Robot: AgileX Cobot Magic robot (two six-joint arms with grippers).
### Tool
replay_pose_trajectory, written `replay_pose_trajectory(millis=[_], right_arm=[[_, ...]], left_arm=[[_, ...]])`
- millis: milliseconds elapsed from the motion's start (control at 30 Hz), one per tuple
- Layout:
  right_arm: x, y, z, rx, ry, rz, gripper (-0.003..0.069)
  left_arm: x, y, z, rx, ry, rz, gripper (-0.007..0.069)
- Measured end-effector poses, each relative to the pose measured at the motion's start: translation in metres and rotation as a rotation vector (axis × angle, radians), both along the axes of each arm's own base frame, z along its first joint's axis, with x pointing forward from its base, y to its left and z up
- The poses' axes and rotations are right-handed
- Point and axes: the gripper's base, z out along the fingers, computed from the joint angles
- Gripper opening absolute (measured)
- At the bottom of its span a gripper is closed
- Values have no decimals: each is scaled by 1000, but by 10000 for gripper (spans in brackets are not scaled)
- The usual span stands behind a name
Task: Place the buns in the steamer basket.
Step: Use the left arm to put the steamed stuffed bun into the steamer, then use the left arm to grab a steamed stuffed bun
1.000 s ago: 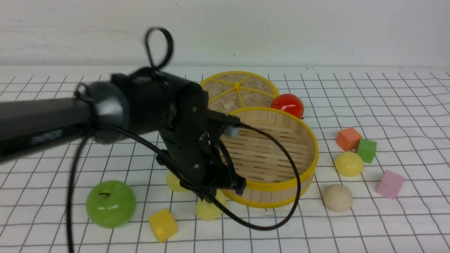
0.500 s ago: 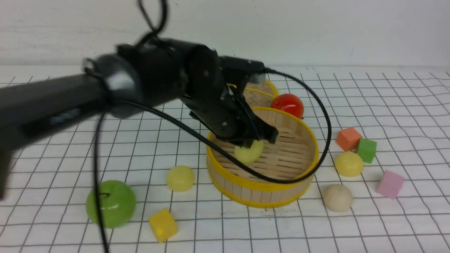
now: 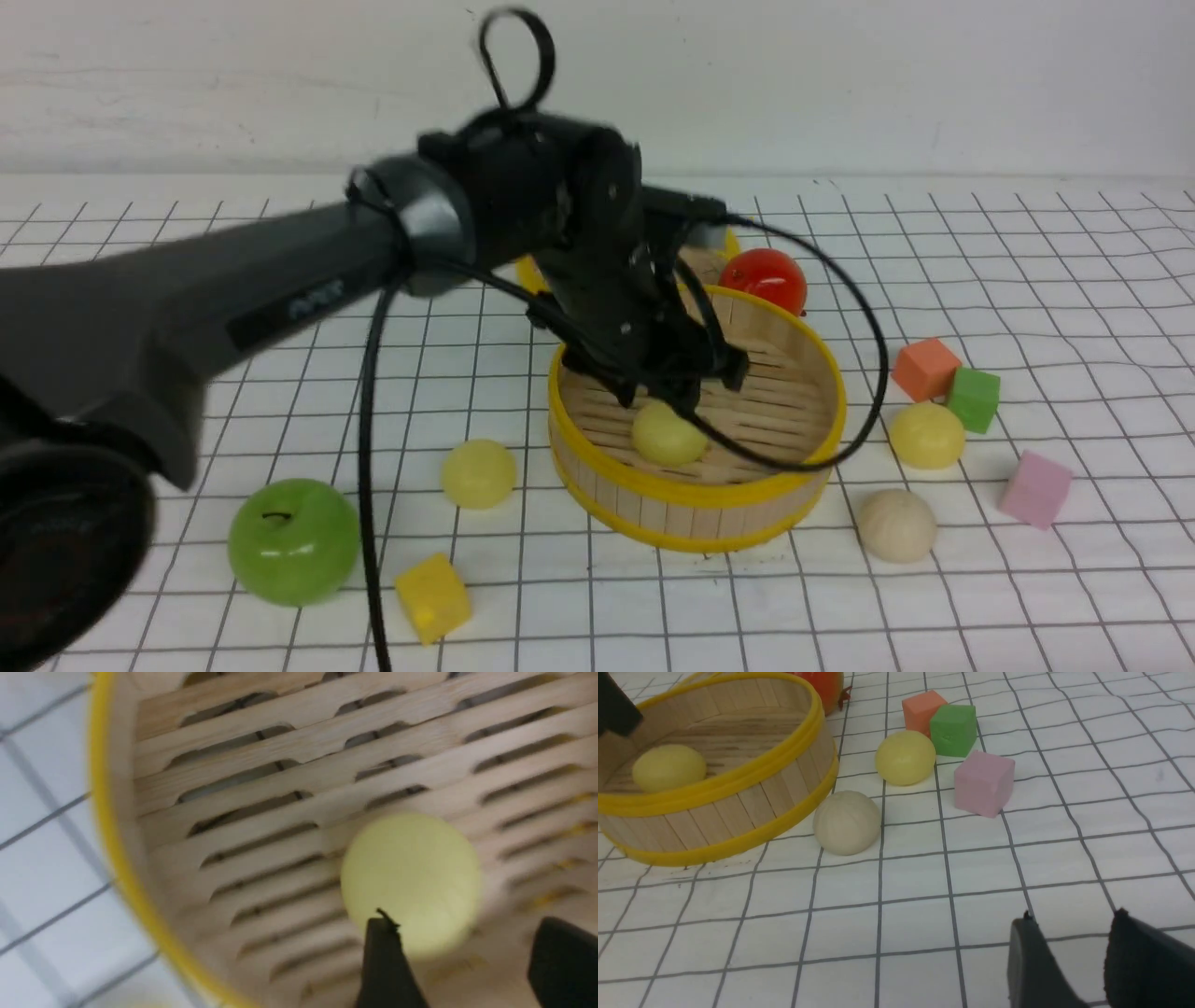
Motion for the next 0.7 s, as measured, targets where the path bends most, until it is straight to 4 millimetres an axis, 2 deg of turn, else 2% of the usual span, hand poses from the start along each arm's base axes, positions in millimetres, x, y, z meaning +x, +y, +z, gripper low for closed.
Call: replay_pose_trajectory(millis=[100, 133, 167, 200, 333, 433, 567, 700], right_arm=[[0, 0, 0, 0, 0, 0, 239], [0, 0, 0, 0, 0, 0, 239], [0, 0, 0, 0, 0, 0, 239], [0, 0, 0, 0, 0, 0, 239], [0, 0, 0, 0, 0, 0, 239], [0, 0, 0, 0, 0, 0, 239], [0, 0, 0, 0, 0, 0, 239], [0, 0, 0, 0, 0, 0, 239]], left_arm=[[-16, 22, 39, 54, -11, 19, 388], [-18, 24, 41, 58, -10, 20, 388], [-24, 40, 48, 89, 20, 52, 344], [-25, 51, 47, 111, 45, 80, 311], [-20, 87, 12, 172, 160, 180, 189], [-17, 97, -14, 186, 188, 205, 145], [-15, 96, -25, 177, 178, 208, 151], [-8, 94, -34, 164, 159, 211, 227]])
